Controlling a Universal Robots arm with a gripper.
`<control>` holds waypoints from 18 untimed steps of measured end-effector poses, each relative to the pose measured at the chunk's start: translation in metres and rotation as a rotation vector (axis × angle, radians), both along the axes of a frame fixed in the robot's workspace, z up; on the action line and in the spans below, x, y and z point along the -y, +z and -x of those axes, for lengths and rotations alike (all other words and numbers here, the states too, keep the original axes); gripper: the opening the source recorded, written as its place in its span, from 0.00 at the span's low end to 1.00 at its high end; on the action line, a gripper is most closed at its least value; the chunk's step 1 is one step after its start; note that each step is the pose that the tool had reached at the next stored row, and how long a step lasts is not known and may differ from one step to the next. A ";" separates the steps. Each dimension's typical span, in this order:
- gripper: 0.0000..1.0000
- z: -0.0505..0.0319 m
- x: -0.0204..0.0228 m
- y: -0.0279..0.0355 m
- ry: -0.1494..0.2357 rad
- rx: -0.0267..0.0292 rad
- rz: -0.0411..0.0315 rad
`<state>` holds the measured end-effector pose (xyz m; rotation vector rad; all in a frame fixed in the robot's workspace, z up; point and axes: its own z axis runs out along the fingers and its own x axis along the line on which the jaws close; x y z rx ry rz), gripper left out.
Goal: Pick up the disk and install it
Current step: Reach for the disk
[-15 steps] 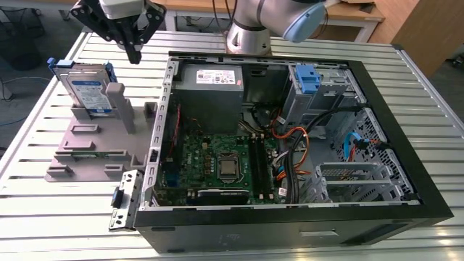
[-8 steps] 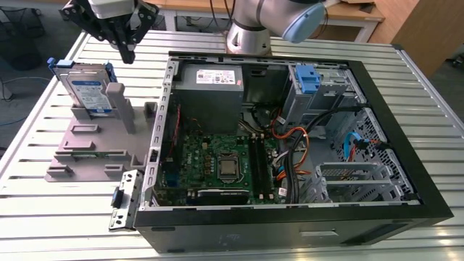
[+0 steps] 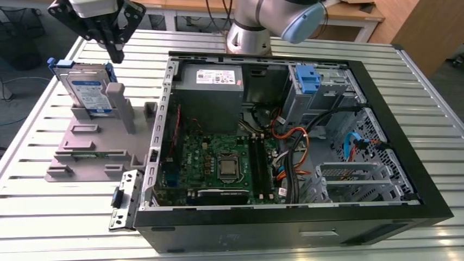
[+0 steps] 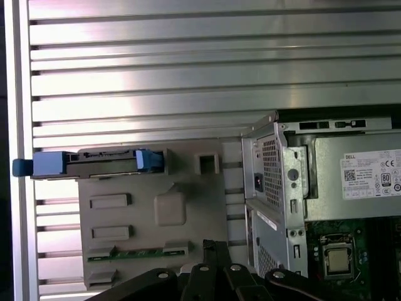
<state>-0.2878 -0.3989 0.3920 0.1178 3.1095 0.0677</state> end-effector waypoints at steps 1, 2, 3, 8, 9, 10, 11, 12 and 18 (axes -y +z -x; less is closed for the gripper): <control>0.11 0.0026 0.0000 0.0000 0.000 0.0002 0.0000; 0.11 0.0053 0.0000 0.0000 0.000 0.0004 0.0000; 0.11 0.0077 0.0000 0.0000 0.000 0.0005 0.0000; 0.11 0.0192 0.0000 0.0000 0.000 0.0014 0.0000; 0.11 0.0213 0.0000 0.0000 0.000 0.0015 0.0000; 0.11 0.0234 0.0000 0.0000 0.000 0.0017 0.0000; 0.11 0.0256 0.0000 0.0000 0.000 0.0019 0.0000; 0.11 0.0276 0.0000 0.0000 0.000 0.0021 0.0000; 0.11 0.0390 0.0000 0.0000 0.000 0.0031 0.0000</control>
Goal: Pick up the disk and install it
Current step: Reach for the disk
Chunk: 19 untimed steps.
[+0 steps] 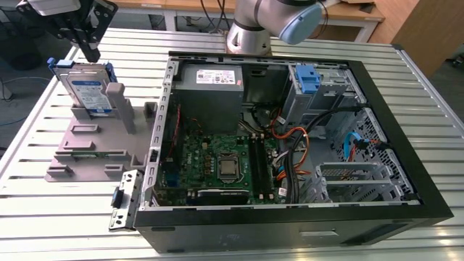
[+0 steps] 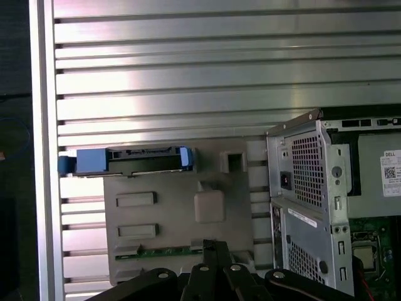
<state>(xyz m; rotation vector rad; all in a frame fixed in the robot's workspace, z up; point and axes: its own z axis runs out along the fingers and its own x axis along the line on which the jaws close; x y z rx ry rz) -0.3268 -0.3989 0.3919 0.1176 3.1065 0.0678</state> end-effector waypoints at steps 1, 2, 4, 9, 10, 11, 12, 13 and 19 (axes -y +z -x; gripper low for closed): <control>0.11 0.0018 0.0000 0.0000 0.000 0.0002 -0.0001; 0.11 0.0035 0.0000 0.0000 0.000 0.0004 -0.0001; 0.11 0.0061 0.0000 0.0000 0.000 0.0006 0.0000; 0.11 0.0102 0.0000 0.0000 0.000 0.0008 -0.0001; 0.11 0.0105 0.0000 0.0000 0.000 0.0008 0.0000; 0.11 0.0107 0.0000 0.0000 0.000 0.0008 -0.0001; 0.11 0.0110 0.0000 0.0000 0.000 0.0008 0.0000; 0.11 0.0115 0.0000 0.0000 0.000 0.0007 0.0000; 0.11 0.0126 0.0000 0.0000 0.000 0.0008 0.0000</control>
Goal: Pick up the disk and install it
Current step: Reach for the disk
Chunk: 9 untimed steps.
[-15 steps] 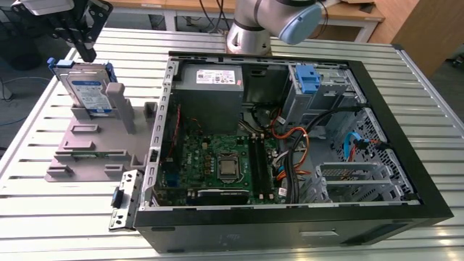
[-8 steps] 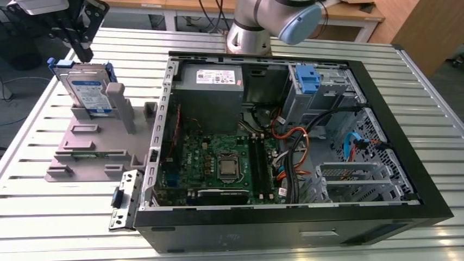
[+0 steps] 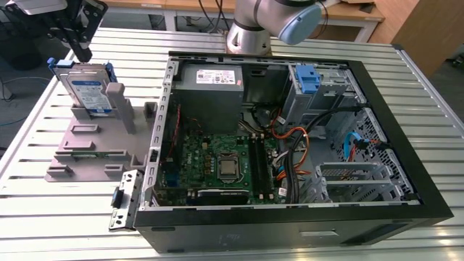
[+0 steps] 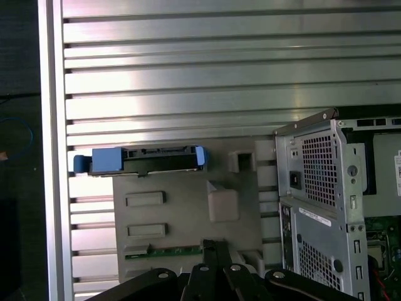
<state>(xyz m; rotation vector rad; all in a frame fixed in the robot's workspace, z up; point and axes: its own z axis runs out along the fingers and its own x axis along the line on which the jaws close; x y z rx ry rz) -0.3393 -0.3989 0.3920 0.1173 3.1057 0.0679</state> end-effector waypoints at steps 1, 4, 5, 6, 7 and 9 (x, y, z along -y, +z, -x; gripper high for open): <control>0.11 0.0001 0.0000 0.0000 0.000 0.0000 0.0000; 0.11 0.0007 0.0000 0.0000 0.000 0.0000 0.0000; 0.11 0.0008 0.0000 0.0000 0.000 0.0000 0.0000; 0.11 0.0008 0.0000 0.0000 0.000 0.0000 0.0000; 0.11 0.0009 0.0000 0.0000 0.000 0.0000 0.0000; 0.11 0.0009 0.0000 0.0000 0.000 0.0000 0.0000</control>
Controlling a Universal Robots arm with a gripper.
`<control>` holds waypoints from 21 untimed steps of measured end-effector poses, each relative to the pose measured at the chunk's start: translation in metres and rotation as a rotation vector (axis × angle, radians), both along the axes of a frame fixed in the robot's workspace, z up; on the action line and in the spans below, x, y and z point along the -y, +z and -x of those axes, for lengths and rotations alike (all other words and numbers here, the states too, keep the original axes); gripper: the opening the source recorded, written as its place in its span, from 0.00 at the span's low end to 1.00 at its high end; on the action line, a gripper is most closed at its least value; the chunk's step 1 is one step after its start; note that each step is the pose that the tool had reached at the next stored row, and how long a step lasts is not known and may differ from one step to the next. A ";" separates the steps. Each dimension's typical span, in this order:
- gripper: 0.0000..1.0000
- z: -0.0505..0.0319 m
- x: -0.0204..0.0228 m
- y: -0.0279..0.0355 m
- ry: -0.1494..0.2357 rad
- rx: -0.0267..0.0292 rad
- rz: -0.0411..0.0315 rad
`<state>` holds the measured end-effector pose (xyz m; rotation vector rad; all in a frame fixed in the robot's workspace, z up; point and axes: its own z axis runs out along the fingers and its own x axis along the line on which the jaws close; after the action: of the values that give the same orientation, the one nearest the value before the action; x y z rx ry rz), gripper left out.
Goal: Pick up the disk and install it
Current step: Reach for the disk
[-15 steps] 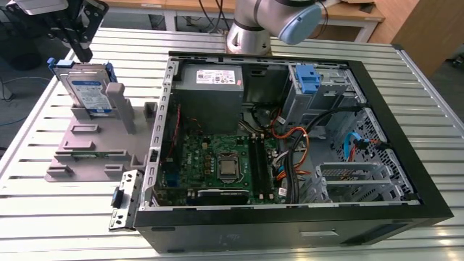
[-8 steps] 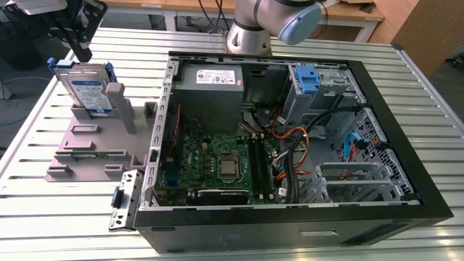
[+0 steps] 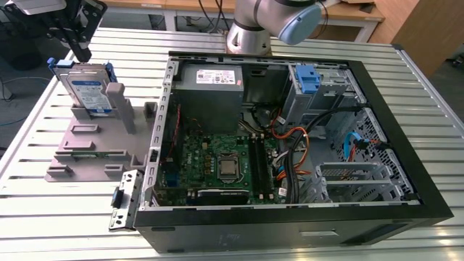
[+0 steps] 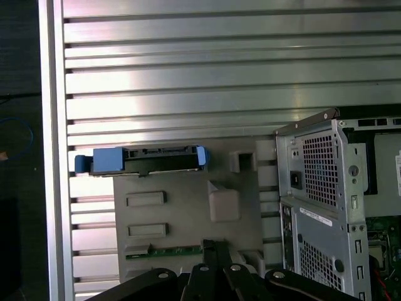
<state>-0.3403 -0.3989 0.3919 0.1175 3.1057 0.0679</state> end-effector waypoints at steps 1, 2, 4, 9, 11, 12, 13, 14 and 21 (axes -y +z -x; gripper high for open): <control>0.11 0.0000 0.0000 0.0000 0.000 0.0000 0.0000; 0.11 0.0000 0.0000 0.0000 0.000 0.0000 0.0000; 0.11 0.0001 0.0000 0.0000 0.000 0.0000 0.0000; 0.11 0.0037 0.0000 -0.0001 0.000 0.0001 0.0001; 0.11 0.0066 0.0000 -0.0004 0.000 0.0003 0.0000; 0.11 0.0079 0.0000 -0.0006 0.000 0.0003 0.0000; 0.11 0.0091 0.0000 -0.0008 0.000 0.0003 0.0000; 0.11 0.0103 0.0000 -0.0012 0.000 0.0003 0.0000; 0.11 0.0195 -0.0043 -0.0054 -0.001 0.0002 0.0001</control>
<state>-0.3598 -0.3946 0.3866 0.1182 3.1054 0.0678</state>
